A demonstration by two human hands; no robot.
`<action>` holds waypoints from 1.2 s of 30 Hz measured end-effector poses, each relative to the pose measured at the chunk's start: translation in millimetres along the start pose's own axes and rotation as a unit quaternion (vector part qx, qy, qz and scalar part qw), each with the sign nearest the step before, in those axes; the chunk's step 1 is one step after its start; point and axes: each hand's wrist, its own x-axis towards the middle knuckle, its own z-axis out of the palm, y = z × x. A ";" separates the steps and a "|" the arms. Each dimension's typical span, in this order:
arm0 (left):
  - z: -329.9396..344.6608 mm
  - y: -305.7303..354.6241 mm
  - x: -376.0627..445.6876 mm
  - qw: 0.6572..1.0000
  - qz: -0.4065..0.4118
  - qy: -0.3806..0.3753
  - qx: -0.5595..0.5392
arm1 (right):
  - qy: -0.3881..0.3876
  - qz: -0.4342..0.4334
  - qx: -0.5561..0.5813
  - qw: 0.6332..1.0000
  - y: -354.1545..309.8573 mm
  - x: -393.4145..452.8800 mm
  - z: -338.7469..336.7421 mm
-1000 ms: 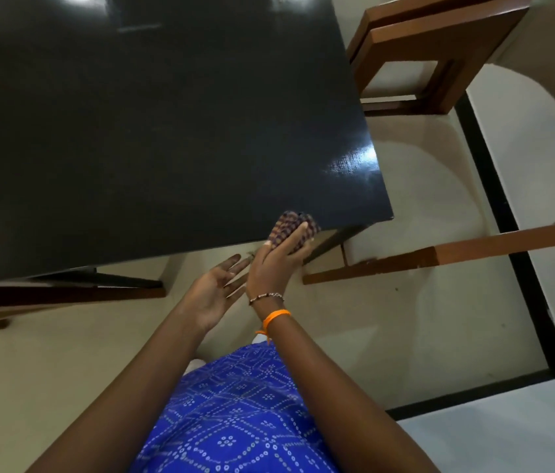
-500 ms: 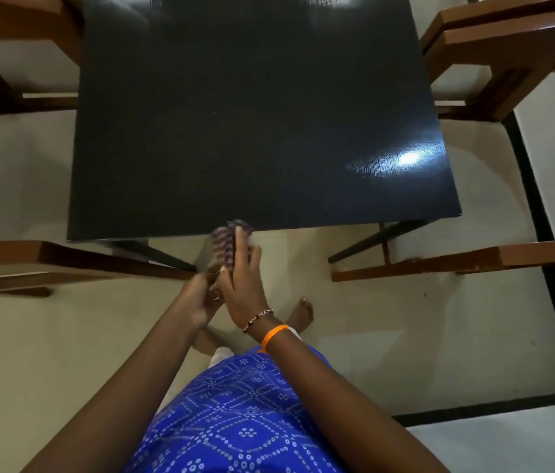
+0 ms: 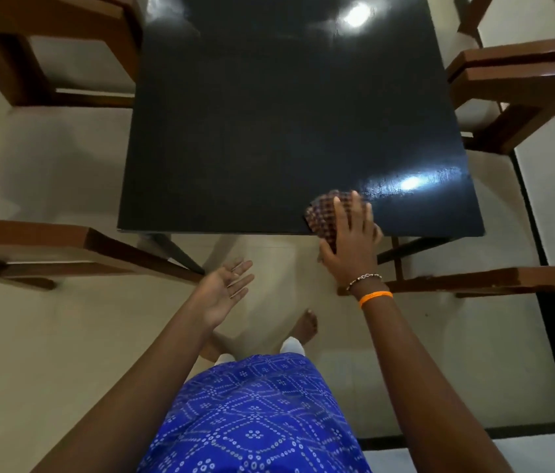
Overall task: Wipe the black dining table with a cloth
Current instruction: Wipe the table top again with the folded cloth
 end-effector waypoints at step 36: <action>-110.2 36.5 -4.7 0.971 0.023 0.130 -0.201 | -0.014 -0.378 -0.116 0.919 -231.6 15.3 82.5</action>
